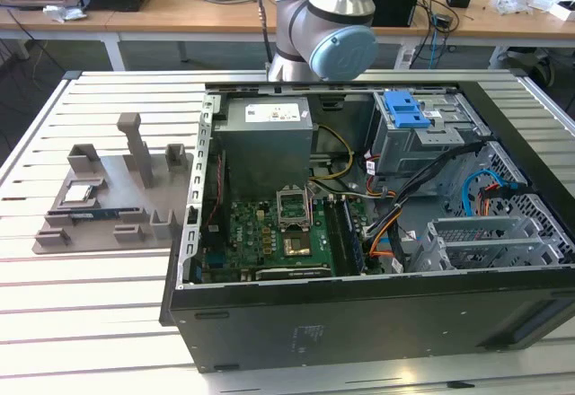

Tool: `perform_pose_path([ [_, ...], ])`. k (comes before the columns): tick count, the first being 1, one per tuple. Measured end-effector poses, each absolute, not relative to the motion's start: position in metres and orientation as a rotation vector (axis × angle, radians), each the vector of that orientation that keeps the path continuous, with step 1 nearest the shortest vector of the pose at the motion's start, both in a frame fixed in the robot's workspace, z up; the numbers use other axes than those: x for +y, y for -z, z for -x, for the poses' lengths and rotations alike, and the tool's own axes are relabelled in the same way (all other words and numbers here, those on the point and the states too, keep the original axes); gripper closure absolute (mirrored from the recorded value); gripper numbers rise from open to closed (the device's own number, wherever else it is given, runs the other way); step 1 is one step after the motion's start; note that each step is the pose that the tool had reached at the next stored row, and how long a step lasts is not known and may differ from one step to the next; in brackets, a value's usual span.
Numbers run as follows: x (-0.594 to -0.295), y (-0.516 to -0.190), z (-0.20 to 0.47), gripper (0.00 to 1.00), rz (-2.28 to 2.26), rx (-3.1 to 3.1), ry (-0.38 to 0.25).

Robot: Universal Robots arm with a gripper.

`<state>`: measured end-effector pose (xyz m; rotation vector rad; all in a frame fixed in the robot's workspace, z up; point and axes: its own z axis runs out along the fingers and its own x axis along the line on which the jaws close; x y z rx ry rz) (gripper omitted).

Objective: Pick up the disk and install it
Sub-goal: 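Pick up the disk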

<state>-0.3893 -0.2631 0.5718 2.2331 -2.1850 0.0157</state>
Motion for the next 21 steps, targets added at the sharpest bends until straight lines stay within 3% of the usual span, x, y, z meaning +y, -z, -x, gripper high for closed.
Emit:
perform_pose_path([
  [10,-0.263,-0.578,0.385,0.63,-2.233,-2.185,-0.016],
  [21,-0.266,-0.575,0.314,0.63,-2.228,-2.180,-0.005],
])
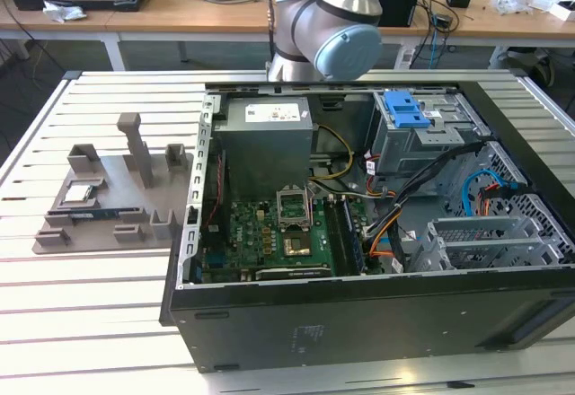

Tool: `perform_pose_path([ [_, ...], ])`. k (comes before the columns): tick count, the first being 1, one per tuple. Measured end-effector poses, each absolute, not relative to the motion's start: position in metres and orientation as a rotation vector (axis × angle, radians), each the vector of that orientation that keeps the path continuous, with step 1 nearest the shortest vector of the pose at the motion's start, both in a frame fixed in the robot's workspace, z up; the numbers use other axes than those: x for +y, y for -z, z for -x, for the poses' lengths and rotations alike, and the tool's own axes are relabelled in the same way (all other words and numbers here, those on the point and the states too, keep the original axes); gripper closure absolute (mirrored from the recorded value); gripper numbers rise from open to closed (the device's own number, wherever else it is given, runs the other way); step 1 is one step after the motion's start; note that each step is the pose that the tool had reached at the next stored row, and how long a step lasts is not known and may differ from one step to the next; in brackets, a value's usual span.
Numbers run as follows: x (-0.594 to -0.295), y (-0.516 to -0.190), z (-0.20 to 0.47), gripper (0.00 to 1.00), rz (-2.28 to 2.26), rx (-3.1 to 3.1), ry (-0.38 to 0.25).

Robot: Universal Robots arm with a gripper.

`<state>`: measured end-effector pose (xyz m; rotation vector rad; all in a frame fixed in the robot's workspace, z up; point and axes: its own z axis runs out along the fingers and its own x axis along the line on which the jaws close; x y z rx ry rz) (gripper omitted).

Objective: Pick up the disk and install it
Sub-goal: 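Pick up the disk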

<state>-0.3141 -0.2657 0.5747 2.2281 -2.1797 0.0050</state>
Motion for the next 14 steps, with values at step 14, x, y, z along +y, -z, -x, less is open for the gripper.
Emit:
perform_pose_path([
  [14,-0.266,-0.570,0.230,0.63,-2.227,-2.178,-0.002],
])
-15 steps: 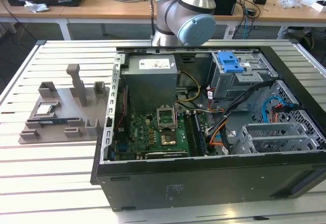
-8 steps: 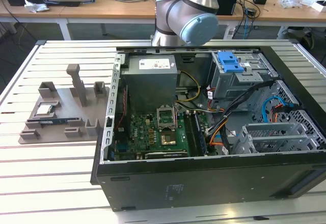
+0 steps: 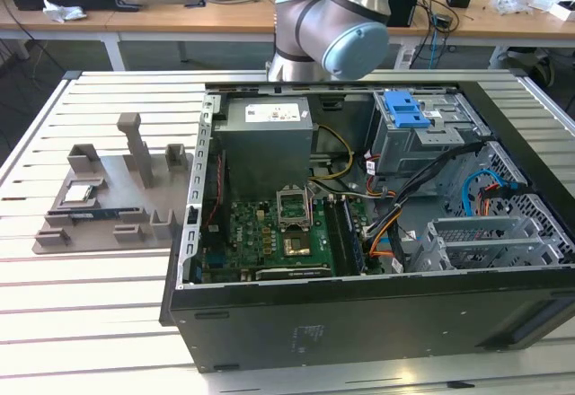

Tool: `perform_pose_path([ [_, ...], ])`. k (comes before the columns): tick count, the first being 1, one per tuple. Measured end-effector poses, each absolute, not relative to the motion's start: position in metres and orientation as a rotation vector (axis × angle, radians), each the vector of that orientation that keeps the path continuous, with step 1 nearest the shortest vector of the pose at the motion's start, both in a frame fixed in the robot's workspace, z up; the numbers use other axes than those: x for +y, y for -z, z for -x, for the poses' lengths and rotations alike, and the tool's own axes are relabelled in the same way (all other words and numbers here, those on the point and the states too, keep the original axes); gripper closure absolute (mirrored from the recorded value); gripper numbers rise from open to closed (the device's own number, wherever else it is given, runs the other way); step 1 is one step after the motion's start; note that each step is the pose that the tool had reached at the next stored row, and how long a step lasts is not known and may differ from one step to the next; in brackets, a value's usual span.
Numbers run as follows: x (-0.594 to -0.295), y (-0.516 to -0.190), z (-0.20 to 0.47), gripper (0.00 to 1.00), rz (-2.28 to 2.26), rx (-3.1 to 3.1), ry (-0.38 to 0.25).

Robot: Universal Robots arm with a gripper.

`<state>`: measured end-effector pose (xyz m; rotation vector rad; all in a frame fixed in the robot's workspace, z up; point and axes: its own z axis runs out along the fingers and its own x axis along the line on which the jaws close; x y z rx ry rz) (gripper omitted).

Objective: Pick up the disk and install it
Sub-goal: 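Pick up the disk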

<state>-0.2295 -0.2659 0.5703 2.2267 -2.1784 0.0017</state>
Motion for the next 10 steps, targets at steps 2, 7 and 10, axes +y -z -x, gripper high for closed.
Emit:
perform_pose_path([
  [2,-0.266,-0.569,0.222,0.63,-2.226,-2.178,-0.001],
  [7,-0.266,-0.561,0.206,0.63,-2.226,-2.177,0.000],
  [10,-0.266,-0.556,0.199,0.63,-2.225,-2.177,0.001],
])
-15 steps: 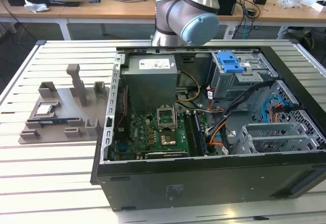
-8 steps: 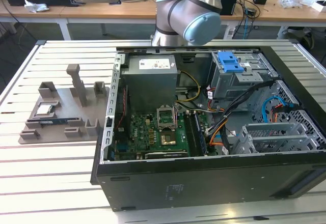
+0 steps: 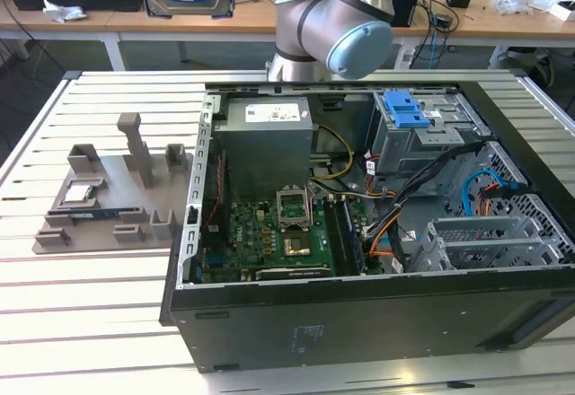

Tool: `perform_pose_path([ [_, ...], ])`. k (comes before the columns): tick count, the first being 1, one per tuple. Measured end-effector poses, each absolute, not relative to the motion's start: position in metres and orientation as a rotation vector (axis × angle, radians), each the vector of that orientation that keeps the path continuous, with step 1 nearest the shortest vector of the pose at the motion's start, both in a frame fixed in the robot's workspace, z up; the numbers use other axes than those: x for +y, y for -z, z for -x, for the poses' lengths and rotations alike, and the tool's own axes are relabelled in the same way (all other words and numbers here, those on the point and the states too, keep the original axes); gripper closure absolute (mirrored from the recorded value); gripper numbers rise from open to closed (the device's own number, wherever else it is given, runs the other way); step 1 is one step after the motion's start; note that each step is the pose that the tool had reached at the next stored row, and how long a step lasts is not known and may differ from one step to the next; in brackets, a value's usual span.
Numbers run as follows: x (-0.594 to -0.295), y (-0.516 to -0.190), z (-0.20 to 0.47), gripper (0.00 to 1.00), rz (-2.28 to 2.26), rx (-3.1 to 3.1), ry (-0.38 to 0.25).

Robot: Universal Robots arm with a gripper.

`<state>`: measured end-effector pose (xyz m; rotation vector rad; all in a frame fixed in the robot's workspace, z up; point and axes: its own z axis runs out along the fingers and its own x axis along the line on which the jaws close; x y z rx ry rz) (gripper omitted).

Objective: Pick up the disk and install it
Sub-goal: 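Pick up the disk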

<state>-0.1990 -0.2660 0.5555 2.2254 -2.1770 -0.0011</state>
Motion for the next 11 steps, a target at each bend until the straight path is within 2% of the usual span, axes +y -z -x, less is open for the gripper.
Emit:
perform_pose_path([
  [11,-0.280,-0.533,0.168,0.63,-2.225,-2.177,0.001],
])
